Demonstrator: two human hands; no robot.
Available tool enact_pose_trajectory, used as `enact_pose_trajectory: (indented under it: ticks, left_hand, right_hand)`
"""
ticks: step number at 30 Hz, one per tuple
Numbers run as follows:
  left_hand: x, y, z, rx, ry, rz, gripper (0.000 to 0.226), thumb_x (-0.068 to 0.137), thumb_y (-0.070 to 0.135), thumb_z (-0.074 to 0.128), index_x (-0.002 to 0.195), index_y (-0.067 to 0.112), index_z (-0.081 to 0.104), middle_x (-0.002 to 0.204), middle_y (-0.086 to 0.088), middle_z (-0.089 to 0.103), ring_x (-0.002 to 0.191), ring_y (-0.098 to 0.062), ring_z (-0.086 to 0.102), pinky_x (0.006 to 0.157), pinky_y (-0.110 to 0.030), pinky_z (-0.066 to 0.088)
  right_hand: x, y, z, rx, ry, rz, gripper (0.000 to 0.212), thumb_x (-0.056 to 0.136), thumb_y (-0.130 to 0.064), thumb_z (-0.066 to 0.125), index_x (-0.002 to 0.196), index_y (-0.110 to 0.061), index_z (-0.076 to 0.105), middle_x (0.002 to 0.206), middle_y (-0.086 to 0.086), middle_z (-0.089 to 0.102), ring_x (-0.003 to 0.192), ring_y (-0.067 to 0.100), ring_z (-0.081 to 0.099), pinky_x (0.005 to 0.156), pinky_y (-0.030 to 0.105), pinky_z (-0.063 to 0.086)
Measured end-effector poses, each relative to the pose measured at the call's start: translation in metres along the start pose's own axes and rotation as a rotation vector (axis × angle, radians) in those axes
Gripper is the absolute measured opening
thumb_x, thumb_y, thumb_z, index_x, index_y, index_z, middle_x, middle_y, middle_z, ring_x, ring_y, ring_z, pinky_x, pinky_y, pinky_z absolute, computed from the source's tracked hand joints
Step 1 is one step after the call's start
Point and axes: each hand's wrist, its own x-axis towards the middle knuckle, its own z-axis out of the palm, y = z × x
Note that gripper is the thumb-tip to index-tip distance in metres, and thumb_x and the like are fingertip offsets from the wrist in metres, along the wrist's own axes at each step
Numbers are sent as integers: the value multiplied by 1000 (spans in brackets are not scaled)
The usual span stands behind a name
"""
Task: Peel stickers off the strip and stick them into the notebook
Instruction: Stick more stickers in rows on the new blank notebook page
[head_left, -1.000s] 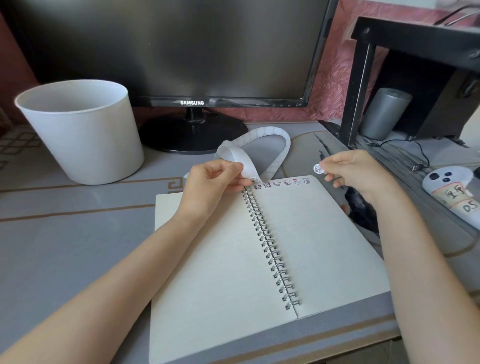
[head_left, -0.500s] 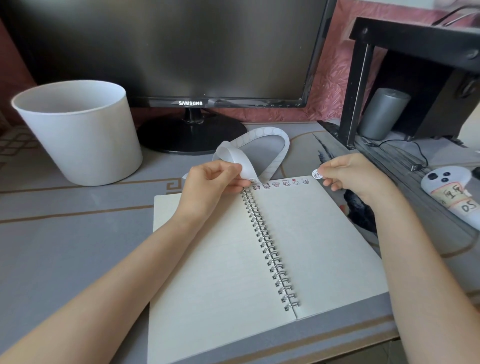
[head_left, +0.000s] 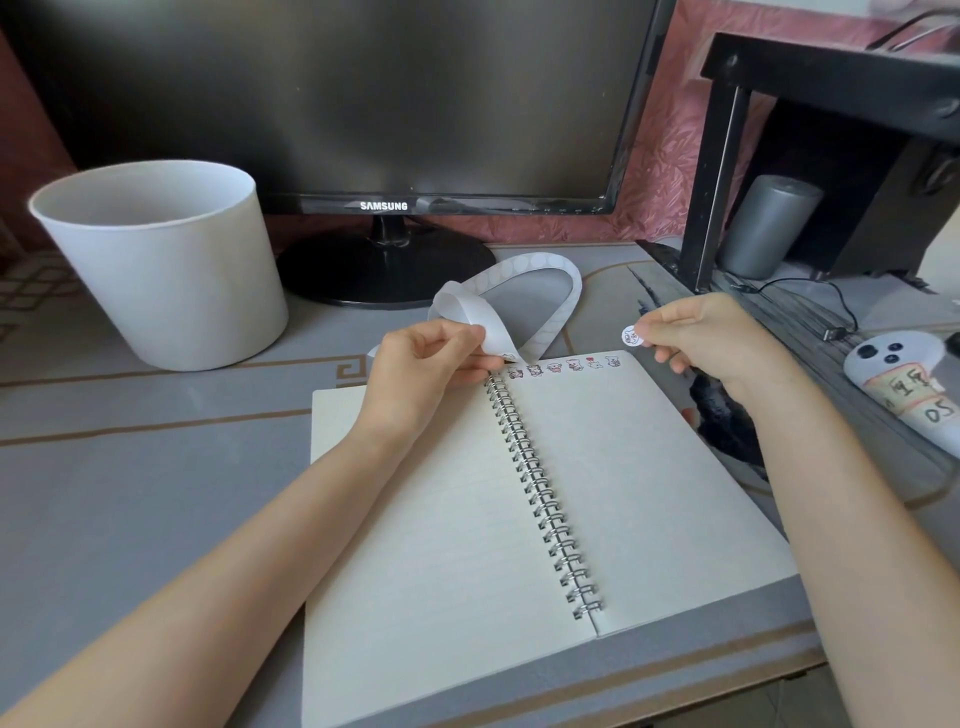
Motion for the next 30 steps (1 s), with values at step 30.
enact_pose_trajectory:
  ticks: [30]
  left_hand:
    - [1, 1, -1, -24, 4, 14, 15, 93, 11, 58, 82, 4, 65, 83, -14, 72, 85, -20, 72, 75, -21, 56]
  right_hand:
    - [-42, -27, 75, 84, -170, -11, 6, 76, -13, 73, 79, -9, 73, 70, 3, 69, 42, 6, 45, 48, 13, 41]
